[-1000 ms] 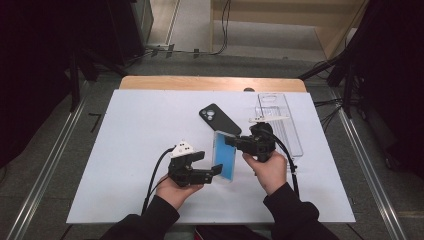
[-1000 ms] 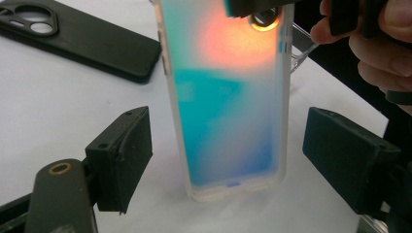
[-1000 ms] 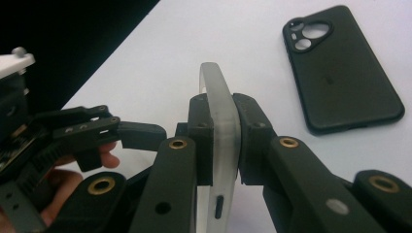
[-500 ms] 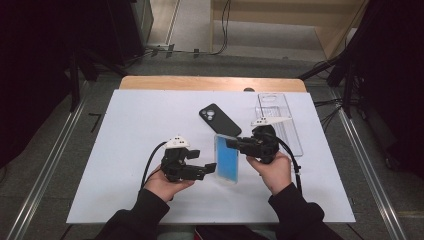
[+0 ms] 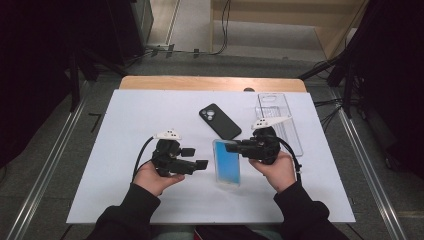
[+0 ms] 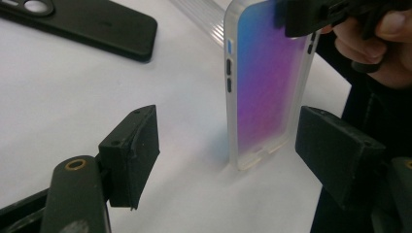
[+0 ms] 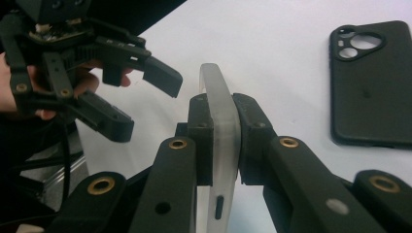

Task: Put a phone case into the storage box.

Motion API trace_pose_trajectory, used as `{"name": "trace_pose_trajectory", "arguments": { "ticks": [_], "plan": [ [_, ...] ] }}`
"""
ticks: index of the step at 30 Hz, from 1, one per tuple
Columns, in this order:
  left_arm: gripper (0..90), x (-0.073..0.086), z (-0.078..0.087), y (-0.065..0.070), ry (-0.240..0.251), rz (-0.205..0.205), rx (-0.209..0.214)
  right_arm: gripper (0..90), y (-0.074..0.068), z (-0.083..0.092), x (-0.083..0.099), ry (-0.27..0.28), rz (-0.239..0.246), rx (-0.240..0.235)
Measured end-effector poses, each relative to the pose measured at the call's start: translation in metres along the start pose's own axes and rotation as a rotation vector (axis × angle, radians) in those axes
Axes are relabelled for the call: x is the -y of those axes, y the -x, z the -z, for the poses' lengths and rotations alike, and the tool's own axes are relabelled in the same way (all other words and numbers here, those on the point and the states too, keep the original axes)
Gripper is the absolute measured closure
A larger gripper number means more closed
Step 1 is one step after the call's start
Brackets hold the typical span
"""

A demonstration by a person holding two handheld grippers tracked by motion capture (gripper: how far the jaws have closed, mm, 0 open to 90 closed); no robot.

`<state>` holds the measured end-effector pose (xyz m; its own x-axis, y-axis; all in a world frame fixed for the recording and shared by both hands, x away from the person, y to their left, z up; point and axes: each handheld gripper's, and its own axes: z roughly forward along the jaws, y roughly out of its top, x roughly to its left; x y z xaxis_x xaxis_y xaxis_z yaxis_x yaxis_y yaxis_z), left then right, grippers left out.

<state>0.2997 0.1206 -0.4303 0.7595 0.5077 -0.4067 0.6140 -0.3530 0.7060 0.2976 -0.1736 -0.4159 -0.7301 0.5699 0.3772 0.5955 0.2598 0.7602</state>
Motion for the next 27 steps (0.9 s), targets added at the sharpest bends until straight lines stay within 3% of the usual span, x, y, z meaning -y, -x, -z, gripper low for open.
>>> {"name": "trace_pose_trajectory", "arguments": {
  "ticks": [10, 13, 16, 19, 27],
  "plan": [
    [27.2, -0.010, 0.005, 0.004, -0.009, -0.104, 0.088, 76.8, 0.000, 0.003, -0.003, -0.017, 0.062, -0.084],
    [27.5, -0.012, 0.004, 0.005, -0.011, -0.118, 0.102, 76.8, -0.001, 0.002, -0.003, -0.022, 0.079, -0.099],
    [30.6, -0.014, 0.002, 0.008, -0.018, -0.172, 0.117, 76.8, -0.006, -0.001, -0.004, -0.037, 0.101, -0.127],
    [32.3, -0.015, 0.001, 0.010, -0.017, -0.189, 0.127, 76.8, -0.008, -0.003, -0.004, -0.042, 0.112, -0.141],
    [37.3, -0.016, 0.001, 0.009, -0.029, -0.186, 0.175, 76.8, -0.013, -0.006, -0.004, -0.042, 0.136, -0.206]
  ]
}}
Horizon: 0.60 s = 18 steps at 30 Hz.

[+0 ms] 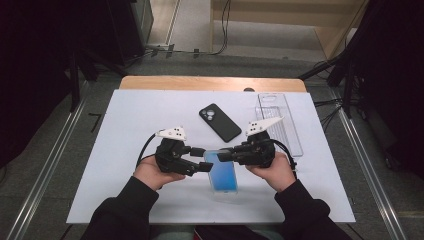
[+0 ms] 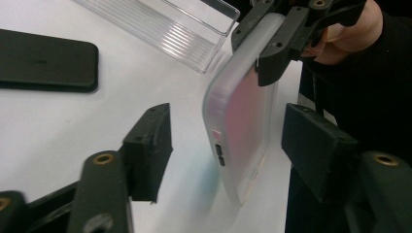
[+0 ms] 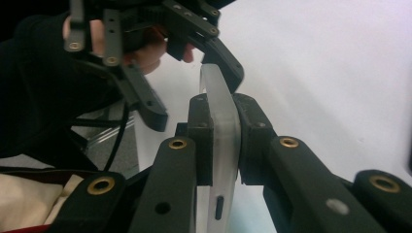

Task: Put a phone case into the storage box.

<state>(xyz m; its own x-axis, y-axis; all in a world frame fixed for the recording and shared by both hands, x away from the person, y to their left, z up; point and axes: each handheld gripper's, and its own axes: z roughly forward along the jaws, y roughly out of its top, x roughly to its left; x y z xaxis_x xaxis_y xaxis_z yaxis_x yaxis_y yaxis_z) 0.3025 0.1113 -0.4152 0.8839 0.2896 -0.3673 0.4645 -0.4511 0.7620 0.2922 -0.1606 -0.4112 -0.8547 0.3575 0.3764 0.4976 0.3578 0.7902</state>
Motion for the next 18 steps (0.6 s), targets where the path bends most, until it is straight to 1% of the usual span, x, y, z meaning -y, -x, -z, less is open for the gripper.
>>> {"name": "trace_pose_trajectory", "arguments": {
  "ticks": [1, 2, 3, 4, 5, 6, 8, 9, 10, 11, 12, 13, 14, 15, 17, 18],
  "plan": [
    [41.6, 0.0004, 0.0000, 0.0002, -0.001, -0.005, 0.013, 76.8, -0.0010, -0.0006, -0.0004, 0.005, 0.010, -0.018],
    [43.5, 0.0004, 0.0000, 0.0002, -0.001, -0.005, 0.013, 76.8, -0.0010, -0.0006, -0.0004, 0.005, 0.010, -0.018],
    [43.5, 0.0006, 0.0002, 0.0005, -0.003, -0.019, 0.018, 76.8, -0.0017, -0.0007, -0.0005, 0.005, 0.011, -0.027],
    [44.2, 0.0007, 0.0000, 0.0009, -0.004, -0.020, 0.027, 76.8, -0.0024, -0.0010, -0.0007, 0.007, 0.015, -0.034],
    [47.1, 0.0007, 0.0000, 0.0010, -0.007, -0.021, 0.033, 76.8, -0.0028, -0.0011, -0.0009, 0.008, 0.024, -0.042],
    [50.6, 0.0012, 0.0002, 0.0012, -0.006, -0.024, 0.050, 76.8, -0.0055, -0.0014, -0.0014, 0.014, 0.043, -0.052],
    [57.0, 0.0013, 0.0005, 0.0014, -0.011, -0.026, 0.057, 76.8, -0.0078, -0.0011, -0.0020, 0.017, 0.064, -0.065],
    [66.2, 0.0013, 0.0009, 0.0017, -0.018, -0.022, 0.060, 76.8, -0.0084, -0.0011, -0.0023, 0.018, 0.064, -0.073],
    [66.2, 0.0009, 0.0012, 0.0018, -0.034, -0.007, 0.081, 76.8, -0.0084, -0.0011, -0.0023, 0.018, 0.064, -0.073],
    [69.8, 0.0002, 0.0011, 0.0024, -0.039, 0.007, 0.090, 76.8, -0.0088, -0.0011, -0.0025, 0.019, 0.065, -0.080],
    [79.4, -0.0005, 0.0021, 0.0023, -0.041, 0.005, 0.104, 76.8, -0.0083, -0.0016, -0.0024, 0.019, 0.065, -0.090],
    [80.2, -0.0017, 0.0039, 0.0019, -0.025, -0.002, 0.122, 76.8, -0.0081, -0.0013, -0.0020, 0.022, 0.062, -0.096],
    [80.7, -0.0017, 0.0039, 0.0019, -0.025, -0.002, 0.122, 76.8, -0.0070, -0.0012, -0.0020, 0.029, 0.058, -0.104],
    [80.8, -0.0031, 0.0054, 0.0010, -0.026, 0.008, 0.140, 76.7, -0.0065, -0.0010, -0.0019, 0.031, 0.056, -0.109],
    [80.8, -0.0030, 0.0056, 0.0009, -0.025, 0.006, 0.143, 76.6, -0.0060, -0.0009, -0.0019, 0.033, 0.052, -0.112],
    [80.9, -0.0029, 0.0053, 0.0003, -0.030, 0.009, 0.153, 76.4, -0.0056, -0.0011, -0.0018, 0.034, 0.051, -0.121]
  ]
}}
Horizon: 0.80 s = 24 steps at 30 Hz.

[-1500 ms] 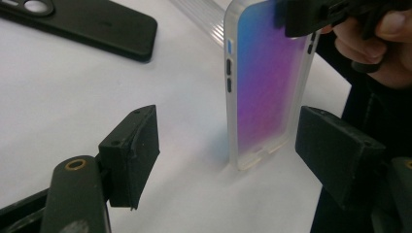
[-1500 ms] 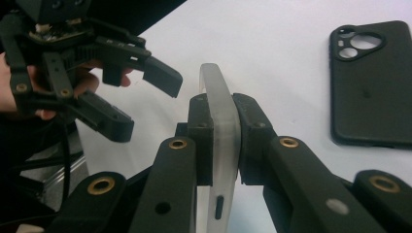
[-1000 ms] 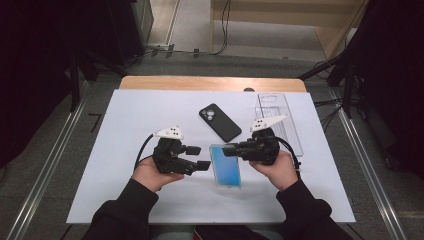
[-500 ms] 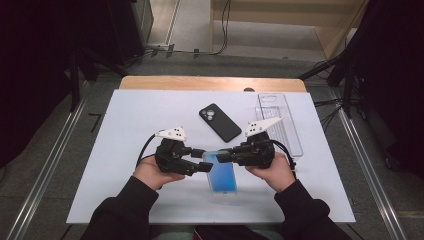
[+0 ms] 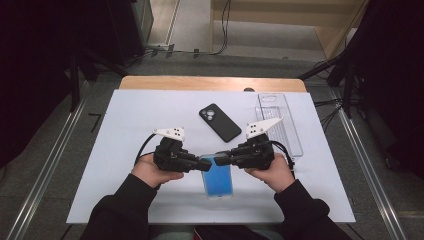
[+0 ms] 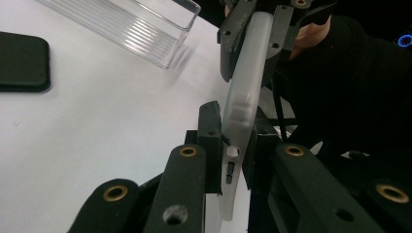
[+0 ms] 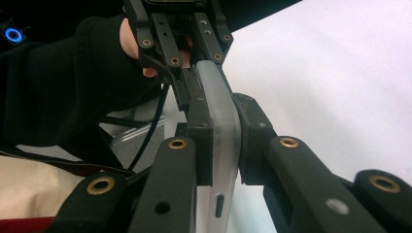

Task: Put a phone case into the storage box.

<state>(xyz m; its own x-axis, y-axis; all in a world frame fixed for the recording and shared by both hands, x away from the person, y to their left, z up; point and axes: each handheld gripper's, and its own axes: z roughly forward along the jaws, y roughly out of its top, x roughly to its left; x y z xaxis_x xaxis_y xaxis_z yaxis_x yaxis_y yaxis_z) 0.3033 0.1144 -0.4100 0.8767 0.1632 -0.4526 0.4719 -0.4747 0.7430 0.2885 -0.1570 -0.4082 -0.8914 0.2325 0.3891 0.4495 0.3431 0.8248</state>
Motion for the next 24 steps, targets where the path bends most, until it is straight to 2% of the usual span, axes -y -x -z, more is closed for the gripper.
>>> {"name": "trace_pose_trajectory", "arguments": {
  "ticks": [2, 4, 5, 6, 8, 14, 16, 18, 21, 24],
  "plan": [
    [81.1, 0.000, 0.000, -0.001, -0.006, 0.006, -0.012, 75.3, 0.001, -0.001, 0.000, -0.005, -0.006, 0.004],
    [81.2, 0.000, 0.000, -0.003, -0.016, 0.034, -0.022, 69.3, 0.002, 0.000, 0.001, -0.001, -0.030, 0.003],
    [81.3, 0.000, 0.001, -0.003, -0.018, 0.039, -0.028, 62.2, 0.003, 0.001, 0.000, 0.015, -0.043, 0.009],
    [81.3, 0.000, 0.002, -0.003, -0.014, 0.043, -0.034, 62.2, 0.003, 0.001, 0.000, 0.015, -0.043, 0.009],
    [81.2, -0.001, 0.004, -0.004, -0.005, 0.054, -0.039, 51.7, 0.002, 0.003, 0.000, 0.040, -0.043, 0.046],
    [81.2, -0.002, 0.013, -0.006, 0.039, 0.096, -0.086, 35.4, 0.002, 0.005, 0.002, 0.079, -0.050, 0.095],
    [81.1, -0.002, 0.016, -0.006, 0.052, 0.108, -0.111, 29.6, 0.002, 0.006, 0.002, 0.107, -0.031, 0.117],
    [81.1, -0.003, 0.018, -0.006, 0.061, 0.114, -0.139, 26.8, 0.002, 0.006, 0.002, 0.122, -0.034, 0.128],
    [81.1, -0.003, 0.019, -0.005, 0.080, 0.125, -0.162, 26.2, 0.002, 0.006, 0.003, 0.113, -0.036, 0.142],
    [81.1, -0.005, 0.021, -0.004, 0.099, 0.128, -0.182, 25.6, 0.003, 0.005, 0.003, 0.097, -0.058, 0.162]
  ]
}}
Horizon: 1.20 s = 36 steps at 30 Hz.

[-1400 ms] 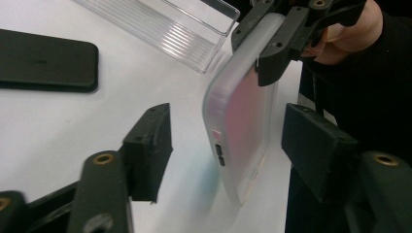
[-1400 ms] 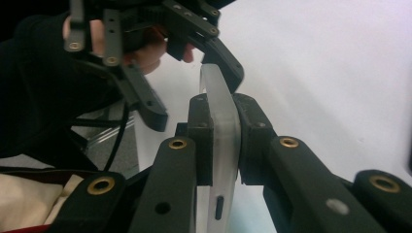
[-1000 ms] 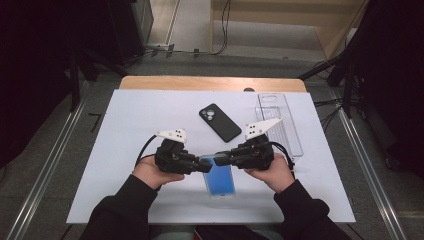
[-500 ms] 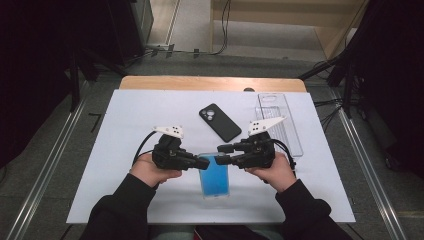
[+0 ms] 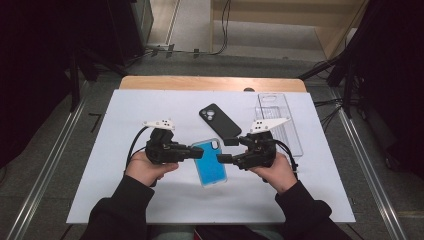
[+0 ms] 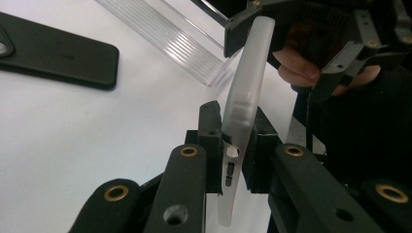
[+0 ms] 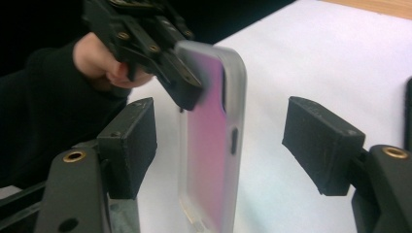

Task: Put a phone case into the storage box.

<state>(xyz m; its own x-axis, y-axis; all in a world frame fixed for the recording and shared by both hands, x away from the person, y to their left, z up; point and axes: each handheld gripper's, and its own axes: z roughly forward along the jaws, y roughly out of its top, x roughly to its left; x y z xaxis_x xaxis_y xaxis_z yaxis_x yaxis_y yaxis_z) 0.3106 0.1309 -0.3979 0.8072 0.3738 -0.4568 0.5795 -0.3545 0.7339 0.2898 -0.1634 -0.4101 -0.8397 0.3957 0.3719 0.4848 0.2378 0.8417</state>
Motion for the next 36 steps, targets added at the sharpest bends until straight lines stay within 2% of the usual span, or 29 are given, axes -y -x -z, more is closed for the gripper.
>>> {"name": "trace_pose_trajectory", "arguments": {
  "ticks": [2, 3, 4, 5, 7, 8, 9, 10, 11, 13, 14, 15, 16, 17, 19, 22, 23, 24, 29, 36],
  "plan": [
    [81.1, -0.001, 0.001, 0.000, 0.004, 0.010, -0.022, 19.7, 0.001, 0.000, 0.001, 0.009, 0.016, -0.004],
    [81.1, -0.001, 0.001, 0.000, 0.006, 0.019, -0.033, 6.3, 0.002, 0.000, 0.002, 0.009, 0.006, 0.003],
    [81.1, -0.001, 0.002, 0.000, 0.005, 0.027, -0.047, 6.3, 0.002, 0.000, 0.002, 0.009, 0.006, 0.003],
    [81.0, -0.001, 0.002, 0.000, 0.007, 0.030, -0.061, 0.0, 0.003, -0.003, 0.003, -0.004, -0.012, 0.044],
    [81.0, -0.001, 0.002, 0.000, 0.015, 0.044, -0.097, 0.0, 0.003, -0.003, 0.004, 0.001, -0.017, 0.052],
    [81.0, -0.002, 0.003, 0.000, 0.017, 0.055, -0.110, 0.0, 0.004, -0.004, 0.005, -0.003, -0.037, 0.049],
    [80.9, -0.002, 0.003, 0.000, 0.020, 0.062, -0.120, 0.0, 0.004, -0.006, 0.006, -0.023, -0.082, 0.034],
    [80.9, -0.002, 0.004, 0.000, 0.025, 0.069, -0.129, 0.0, 0.004, -0.006, 0.006, -0.023, -0.082, 0.034],
    [80.9, -0.002, 0.004, 0.001, 0.034, 0.077, -0.147, 0.0, 0.004, -0.008, 0.006, -0.030, -0.102, 0.071],
    [80.9, -0.002, 0.004, 0.001, 0.036, 0.083, -0.153, 2.1, 0.004, -0.010, 0.006, -0.034, -0.109, 0.084],
    [80.9, -0.002, 0.004, 0.001, 0.035, 0.085, -0.160, 8.1, 0.004, -0.011, 0.007, -0.033, -0.109, 0.109],
    [80.9, -0.002, 0.004, 0.001, 0.037, 0.087, -0.168, 12.0, 0.002, -0.015, 0.009, -0.050, -0.109, 0.196],
    [80.9, -0.002, 0.004, 0.001, 0.038, 0.091, -0.175, 12.0, 0.002, -0.015, 0.009, -0.050, -0.109, 0.196],
    [80.9, -0.002, 0.004, 0.002, 0.042, 0.092, -0.181, 12.0, 0.001, -0.017, 0.010, -0.064, -0.109, 0.224],
    [80.9, -0.002, 0.004, 0.002, 0.046, 0.101, -0.194, 12.0, 0.000, -0.021, 0.012, -0.079, -0.116, 0.240],
    [80.9, -0.003, 0.004, 0.003, 0.052, 0.110, -0.216, 12.0, -0.003, -0.023, 0.013, -0.066, -0.107, 0.267],
    [80.9, -0.003, 0.003, 0.003, 0.052, 0.115, -0.225, 12.0, -0.006, -0.024, 0.012, -0.058, -0.101, 0.290],
    [80.9, -0.003, 0.003, 0.004, 0.061, 0.124, -0.233, 12.0, -0.006, -0.024, 0.012, -0.058, -0.101, 0.290],
    [80.9, -0.003, 0.003, 0.005, 0.089, 0.147, -0.245, 12.0, -0.014, -0.028, 0.014, -0.050, -0.102, 0.354],
    [80.8, -0.003, -0.003, 0.010, 0.073, 0.152, -0.283, 12.0, -0.023, -0.038, 0.016, -0.053, -0.076, 0.416]
  ]
}}
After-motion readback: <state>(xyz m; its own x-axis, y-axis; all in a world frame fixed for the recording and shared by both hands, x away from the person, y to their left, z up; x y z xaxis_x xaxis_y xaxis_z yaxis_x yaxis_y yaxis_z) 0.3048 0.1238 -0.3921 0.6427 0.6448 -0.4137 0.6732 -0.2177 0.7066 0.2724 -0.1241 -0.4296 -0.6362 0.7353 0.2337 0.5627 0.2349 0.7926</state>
